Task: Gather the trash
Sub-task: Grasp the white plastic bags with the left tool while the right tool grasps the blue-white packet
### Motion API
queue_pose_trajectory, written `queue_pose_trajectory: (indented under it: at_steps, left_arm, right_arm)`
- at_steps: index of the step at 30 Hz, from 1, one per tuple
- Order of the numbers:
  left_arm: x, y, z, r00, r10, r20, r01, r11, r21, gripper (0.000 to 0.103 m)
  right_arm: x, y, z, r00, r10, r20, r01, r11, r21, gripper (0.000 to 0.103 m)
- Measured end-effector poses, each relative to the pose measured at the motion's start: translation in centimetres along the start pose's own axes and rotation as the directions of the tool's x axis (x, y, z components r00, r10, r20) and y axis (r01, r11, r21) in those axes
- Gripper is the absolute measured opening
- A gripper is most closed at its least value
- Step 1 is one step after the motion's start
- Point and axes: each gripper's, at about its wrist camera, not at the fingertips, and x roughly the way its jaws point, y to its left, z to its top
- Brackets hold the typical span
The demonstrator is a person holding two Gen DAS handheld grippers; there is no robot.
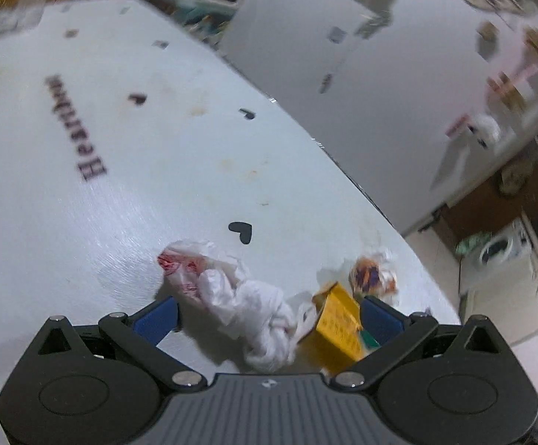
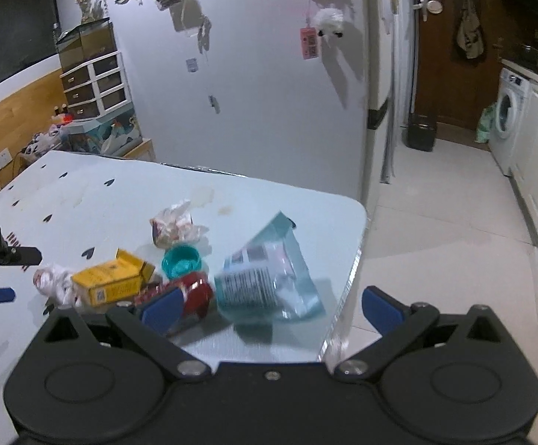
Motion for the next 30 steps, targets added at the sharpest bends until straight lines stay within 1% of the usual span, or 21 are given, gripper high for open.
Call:
queue_pose_trajectory:
  at_steps: [4,5,7,10,12,14,16,18,21,23,25,27,28,30]
  left_arm:
    - [1.8,0.3,0.4,1.000,0.005,-0.028,-0.008,0.996,-0.087,0.103]
    - [2.1,0.4,0.4,0.999,0.006,-0.032,-0.009,0.995,-0.098,0.103]
    - [2.6,0.5,0.4,0.999,0.010,-0.037,-0.014,0.993,-0.115,0.103]
    - [3.1,0.6,0.4,0.999,0.014,-0.049,-0.020,0.992,-0.128,0.103]
    - [3.5,0.8,0.3,0.998,0.017,-0.063,-0.026,0.989,-0.144,0.103]
    - [3.9,1.1,0.3,0.997,0.021,-0.079,-0.035,0.984,-0.176,0.102]
    - [4.3,1.3,0.3,0.995,0.024,-0.092,-0.043,0.978,-0.205,0.102]
    - [4.6,1.6,0.3,0.994,0.029,-0.104,-0.052,0.972,-0.227,0.099]
    - [5.2,1.7,0.3,0.992,0.040,-0.119,-0.068,0.968,-0.241,0.096]
    - [5.4,1.4,0.4,0.992,0.051,-0.116,-0.078,0.968,-0.239,0.095]
    - [5.7,1.1,0.5,0.992,0.064,-0.114,-0.089,0.969,-0.232,0.091]
    - [5.9,0.7,0.7,0.990,0.076,-0.117,-0.101,0.970,-0.223,0.082]
    - [6.0,0.4,0.7,0.989,0.087,-0.120,-0.111,0.971,-0.211,0.080]
    - [6.1,0.0,0.6,0.986,0.102,-0.128,-0.125,0.975,-0.186,0.072]
  right_arm:
    - [2.7,-0.6,1.9,0.999,0.021,-0.037,-0.022,0.999,-0.027,0.102]
    - [3.5,-0.9,2.4,0.998,0.035,-0.050,-0.036,0.999,-0.022,0.101]
    - [5.1,-1.7,3.4,0.994,0.072,-0.081,-0.072,0.997,0.000,0.092]
    - [7.2,-2.6,4.1,0.986,0.118,-0.115,-0.114,0.993,0.037,0.090]
    - [8.8,-3.4,4.3,0.973,0.173,-0.151,-0.162,0.984,0.080,0.090]
    - [10.4,-4.0,4.1,0.952,0.233,-0.200,-0.207,0.968,0.143,0.087]
    - [11.5,-4.1,3.7,0.941,0.250,-0.228,-0.212,0.961,0.176,0.082]
    - [12.2,-3.9,3.2,0.933,0.260,-0.249,-0.215,0.957,0.193,0.078]
    - [12.3,-3.3,2.7,0.919,0.301,-0.254,-0.252,0.945,0.210,0.068]
    - [12.1,-2.8,2.5,0.913,0.313,-0.262,-0.265,0.943,0.202,0.062]
    - [11.9,-2.4,2.4,0.910,0.310,-0.275,-0.264,0.945,0.193,0.058]
    - [11.5,-2.1,2.2,0.914,0.301,-0.273,-0.256,0.948,0.189,0.055]
    - [11.2,-2.0,2.0,0.915,0.298,-0.273,-0.253,0.949,0.189,0.053]
    - [10.5,-1.8,1.7,0.918,0.289,-0.272,-0.245,0.952,0.185,0.051]
